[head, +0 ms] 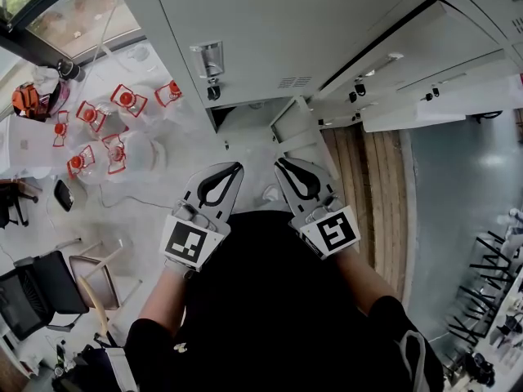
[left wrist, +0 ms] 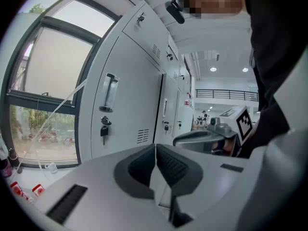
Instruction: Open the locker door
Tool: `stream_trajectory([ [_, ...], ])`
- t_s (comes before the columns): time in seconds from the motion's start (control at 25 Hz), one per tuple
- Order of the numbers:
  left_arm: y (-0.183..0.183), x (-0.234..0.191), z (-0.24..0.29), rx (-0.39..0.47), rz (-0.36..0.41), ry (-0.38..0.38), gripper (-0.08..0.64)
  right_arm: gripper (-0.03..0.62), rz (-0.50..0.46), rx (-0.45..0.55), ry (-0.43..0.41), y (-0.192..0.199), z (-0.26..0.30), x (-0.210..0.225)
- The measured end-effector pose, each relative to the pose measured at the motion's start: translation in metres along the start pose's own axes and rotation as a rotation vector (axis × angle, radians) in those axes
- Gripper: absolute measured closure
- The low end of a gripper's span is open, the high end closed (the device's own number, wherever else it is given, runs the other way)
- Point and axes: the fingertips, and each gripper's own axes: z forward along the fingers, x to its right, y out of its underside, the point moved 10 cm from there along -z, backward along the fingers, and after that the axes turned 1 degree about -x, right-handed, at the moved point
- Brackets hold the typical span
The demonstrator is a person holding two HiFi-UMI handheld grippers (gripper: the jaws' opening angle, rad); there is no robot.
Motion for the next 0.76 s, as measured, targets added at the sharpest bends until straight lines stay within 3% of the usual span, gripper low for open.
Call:
stream_trajectory([
  [0.76,0.006,0.013,0.001,-0.012,-0.015,-0.011,0.535,0.549,0.005,0.001,0.012,0.005,-0.014,0.004],
])
